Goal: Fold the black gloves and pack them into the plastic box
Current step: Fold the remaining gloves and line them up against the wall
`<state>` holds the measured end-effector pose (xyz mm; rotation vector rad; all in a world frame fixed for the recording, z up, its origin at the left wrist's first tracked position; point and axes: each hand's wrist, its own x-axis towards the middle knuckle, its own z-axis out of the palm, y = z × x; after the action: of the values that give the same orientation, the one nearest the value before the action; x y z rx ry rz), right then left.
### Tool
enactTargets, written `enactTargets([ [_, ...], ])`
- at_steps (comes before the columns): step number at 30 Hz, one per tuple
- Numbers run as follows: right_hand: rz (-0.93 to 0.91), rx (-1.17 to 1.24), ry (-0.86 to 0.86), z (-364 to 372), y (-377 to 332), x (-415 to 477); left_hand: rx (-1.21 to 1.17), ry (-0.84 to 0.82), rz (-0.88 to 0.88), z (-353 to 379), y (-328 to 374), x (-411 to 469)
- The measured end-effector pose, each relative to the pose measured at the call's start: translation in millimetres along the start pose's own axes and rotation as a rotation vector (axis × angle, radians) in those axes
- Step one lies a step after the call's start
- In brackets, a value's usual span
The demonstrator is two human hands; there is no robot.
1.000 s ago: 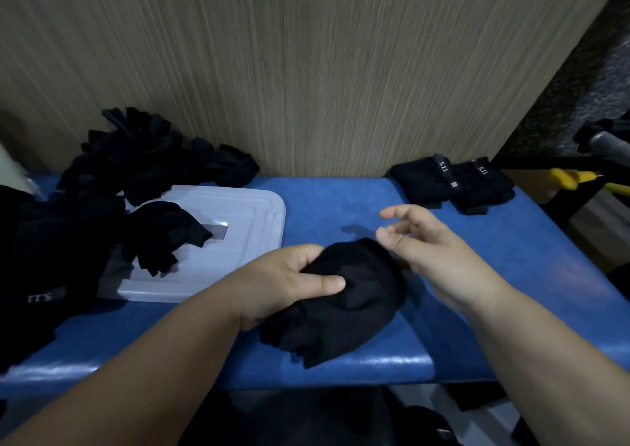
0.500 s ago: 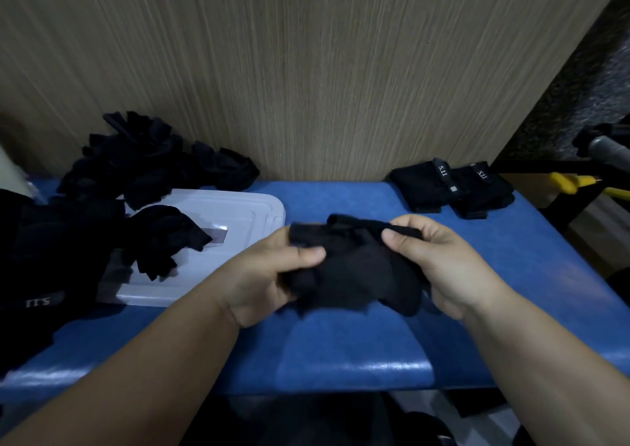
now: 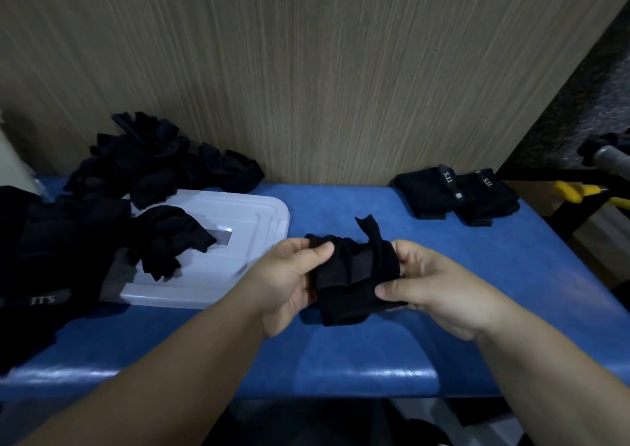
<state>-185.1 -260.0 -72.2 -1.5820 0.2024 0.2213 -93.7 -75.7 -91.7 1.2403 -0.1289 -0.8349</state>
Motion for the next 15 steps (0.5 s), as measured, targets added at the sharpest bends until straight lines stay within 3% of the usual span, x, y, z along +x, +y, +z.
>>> enactTargets([
  [4, 0.032, 0.136, 0.050, 5, 0, 2, -0.006, 0.139, 0.050, 1, -4, 3],
  [8, 0.022, 0.277, 0.136, 9, 1, 6, 0.048, 0.092, 0.147, 8, -7, 0],
  [12, -0.028, 0.217, 0.167, 5, 0, 6, 0.106, 0.064, 0.206, 12, -8, -1],
  [15, -0.029, 0.073, 0.201, -2, 5, 8, 0.250, 0.131, 0.231, 9, -10, 1],
])
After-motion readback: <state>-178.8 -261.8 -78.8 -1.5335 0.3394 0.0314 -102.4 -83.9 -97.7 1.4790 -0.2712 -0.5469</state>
